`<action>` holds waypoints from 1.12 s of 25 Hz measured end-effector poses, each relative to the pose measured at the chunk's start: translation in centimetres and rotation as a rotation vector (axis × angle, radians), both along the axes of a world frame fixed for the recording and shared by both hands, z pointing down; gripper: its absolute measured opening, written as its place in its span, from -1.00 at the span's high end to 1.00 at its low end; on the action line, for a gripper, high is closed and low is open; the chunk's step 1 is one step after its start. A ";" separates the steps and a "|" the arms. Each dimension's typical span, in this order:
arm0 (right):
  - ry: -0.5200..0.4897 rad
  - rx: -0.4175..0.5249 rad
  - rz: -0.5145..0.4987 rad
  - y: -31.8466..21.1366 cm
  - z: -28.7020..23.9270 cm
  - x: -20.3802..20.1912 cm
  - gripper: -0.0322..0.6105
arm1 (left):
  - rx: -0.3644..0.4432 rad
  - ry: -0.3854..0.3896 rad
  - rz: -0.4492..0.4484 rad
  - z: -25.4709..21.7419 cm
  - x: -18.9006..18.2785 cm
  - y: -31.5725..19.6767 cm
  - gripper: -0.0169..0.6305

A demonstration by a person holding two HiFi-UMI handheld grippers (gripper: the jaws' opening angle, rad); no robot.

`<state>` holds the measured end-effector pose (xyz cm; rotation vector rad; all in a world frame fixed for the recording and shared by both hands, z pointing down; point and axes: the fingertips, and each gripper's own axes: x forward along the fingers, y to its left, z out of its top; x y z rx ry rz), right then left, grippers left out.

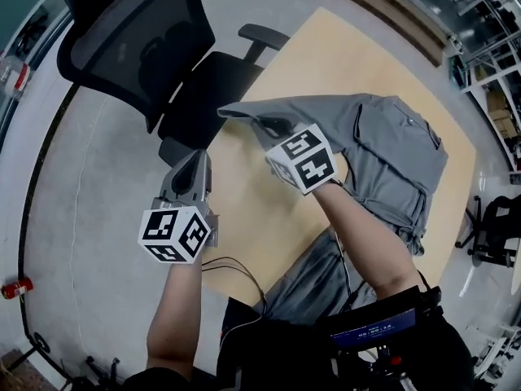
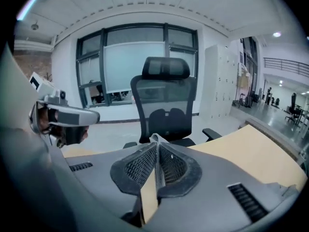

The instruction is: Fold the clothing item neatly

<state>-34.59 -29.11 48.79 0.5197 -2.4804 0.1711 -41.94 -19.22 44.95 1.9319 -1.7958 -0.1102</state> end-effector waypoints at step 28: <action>-0.216 0.008 0.753 -8.1 -6.1 42.0 0.82 | -0.075 -0.075 0.651 2.8 34.5 -13.1 0.95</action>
